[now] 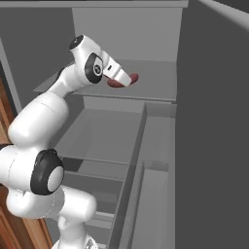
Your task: Move the hot dog bun to the plate on the dining table and place the condiment next to that plate. Then navigate to the fridge and take the sausage and place it on the plate as well.
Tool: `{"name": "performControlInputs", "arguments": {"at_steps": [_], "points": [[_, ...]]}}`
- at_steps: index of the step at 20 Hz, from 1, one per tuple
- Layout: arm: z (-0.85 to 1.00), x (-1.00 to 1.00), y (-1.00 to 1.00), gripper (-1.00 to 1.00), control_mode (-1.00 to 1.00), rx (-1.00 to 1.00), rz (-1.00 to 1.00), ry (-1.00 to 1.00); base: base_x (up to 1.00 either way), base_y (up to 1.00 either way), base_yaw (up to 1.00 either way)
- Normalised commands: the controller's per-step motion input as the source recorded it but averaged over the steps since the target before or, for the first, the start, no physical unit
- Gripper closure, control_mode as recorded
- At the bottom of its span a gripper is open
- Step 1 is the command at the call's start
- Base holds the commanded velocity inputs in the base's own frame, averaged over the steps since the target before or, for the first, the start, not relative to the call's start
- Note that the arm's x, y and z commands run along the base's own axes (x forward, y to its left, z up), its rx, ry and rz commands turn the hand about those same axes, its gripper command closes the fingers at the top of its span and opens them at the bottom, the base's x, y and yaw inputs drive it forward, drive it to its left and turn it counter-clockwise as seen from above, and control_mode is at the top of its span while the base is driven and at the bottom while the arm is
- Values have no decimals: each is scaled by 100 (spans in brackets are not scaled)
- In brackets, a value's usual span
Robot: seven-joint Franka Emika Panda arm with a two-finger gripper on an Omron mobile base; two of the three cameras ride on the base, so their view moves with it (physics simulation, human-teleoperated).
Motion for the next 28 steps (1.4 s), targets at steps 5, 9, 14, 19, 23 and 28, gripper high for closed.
{"name": "performControlInputs", "arguments": {"at_steps": [5,9,14,19,23,28], "points": [[-43,20,0,-100,-100,5,-7,2,0,0,0],[-64,48,-1,-100,-100,3,-1,0,0,0,0],[-66,38,-12,100,-100,2,0,0,0,0,0],[-25,-23,-9,100,-100,0,0,-6,0,0,0],[0,-97,-10,100,-100,0,1,-24,0,0,0],[20,-100,-3,100,-100,0,12,-29,0,0,0]]}}
